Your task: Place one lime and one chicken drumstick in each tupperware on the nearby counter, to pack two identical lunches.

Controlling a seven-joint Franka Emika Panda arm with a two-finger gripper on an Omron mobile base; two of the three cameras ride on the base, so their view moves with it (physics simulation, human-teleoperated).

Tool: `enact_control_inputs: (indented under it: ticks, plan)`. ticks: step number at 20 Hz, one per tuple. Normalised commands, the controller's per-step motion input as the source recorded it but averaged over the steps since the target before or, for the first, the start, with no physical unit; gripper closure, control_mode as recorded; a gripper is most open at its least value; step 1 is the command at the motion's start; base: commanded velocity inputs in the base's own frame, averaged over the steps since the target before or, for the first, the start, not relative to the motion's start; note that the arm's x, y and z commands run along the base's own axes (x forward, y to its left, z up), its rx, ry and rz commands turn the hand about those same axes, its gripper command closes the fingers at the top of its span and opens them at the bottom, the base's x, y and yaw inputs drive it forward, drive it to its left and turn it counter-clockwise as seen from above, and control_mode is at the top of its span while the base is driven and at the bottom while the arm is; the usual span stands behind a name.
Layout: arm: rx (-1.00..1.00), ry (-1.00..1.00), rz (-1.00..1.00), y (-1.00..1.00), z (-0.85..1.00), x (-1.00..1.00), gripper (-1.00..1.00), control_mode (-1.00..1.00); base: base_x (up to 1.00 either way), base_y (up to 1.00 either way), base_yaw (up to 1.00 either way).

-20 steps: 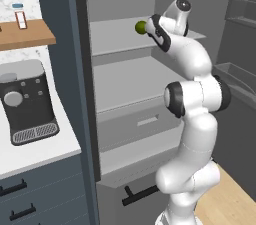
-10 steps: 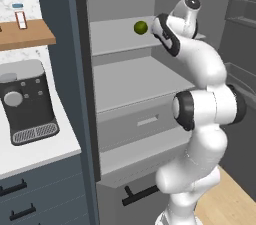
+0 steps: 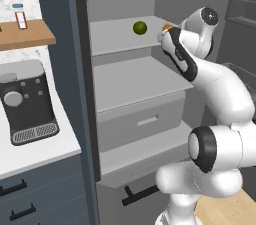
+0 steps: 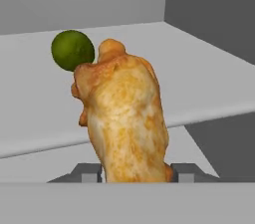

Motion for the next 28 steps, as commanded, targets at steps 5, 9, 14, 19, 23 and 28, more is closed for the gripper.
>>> enact_control_inputs:
  ticks: [5, 9, 14, 19, 23, 28]
  plan:
    - [0.0, -0.08, 0.0, 0.09, 0.0, -1.0, 1.0, -1.0, 0.0, 0.0, 0.0]
    - [-0.02, -0.06, 0.0, 0.1, 0.0, -1.0, 1.0, -1.0, 0.0, 0.0, 0.0]
    - [-0.05, -0.17, 0.0, 0.06, 0.0, -1.0, 1.0, -1.0, 0.0, 0.0, 0.0]
    - [-0.06, -0.04, 0.0, 0.06, -0.19, -1.0, 1.0, -1.0, 0.0, 0.0, 0.0]
    - [-0.06, 0.0, 0.0, 0.08, -0.47, -1.0, 1.0, -1.0, 0.0, 0.0, 0.0]
    - [-0.03, 0.02, 0.0, 0.03, -0.3, -0.6, 1.0, 1.0, -0.4, 0.0, 0.0]
